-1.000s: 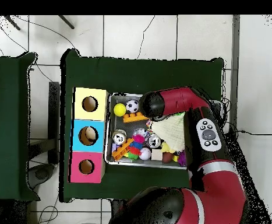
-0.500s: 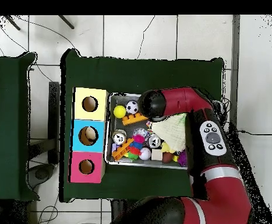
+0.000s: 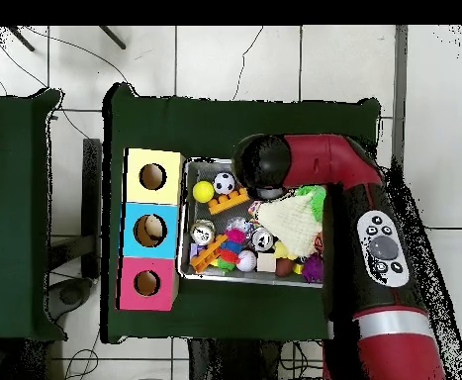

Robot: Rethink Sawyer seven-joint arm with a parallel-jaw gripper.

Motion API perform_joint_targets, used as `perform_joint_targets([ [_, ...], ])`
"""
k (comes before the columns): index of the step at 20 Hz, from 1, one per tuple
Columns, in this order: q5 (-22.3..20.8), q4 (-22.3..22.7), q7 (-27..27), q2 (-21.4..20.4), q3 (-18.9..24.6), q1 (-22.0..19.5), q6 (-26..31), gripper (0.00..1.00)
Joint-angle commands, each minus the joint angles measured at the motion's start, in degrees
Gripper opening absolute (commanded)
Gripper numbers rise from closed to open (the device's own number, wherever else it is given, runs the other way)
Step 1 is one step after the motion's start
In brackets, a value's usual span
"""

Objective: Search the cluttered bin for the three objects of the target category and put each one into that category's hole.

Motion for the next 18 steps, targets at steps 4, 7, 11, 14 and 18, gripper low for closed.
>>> perform_joint_targets([
  [4, 7.1, 3.0, 1.4, -7.9, 1.5, 1.3, 12.2, 0.0],
  [7, 9.1, 3.0, 3.9, -8.4, 1.0, 2.0, 12.9, 0.0],
  [11, 13.9, 5.9, 10.7, -9.7, 0.1, 3.8, 13.0, 0.0],
  [14, 17.9, 7.6, 15.6, -10.4, -1.0, 5.7, 12.5, 0.0],
  [18, 20.7, 7.6, 19.2, -10.5, -3.1, 8.5, 10.4, 0.0],
])
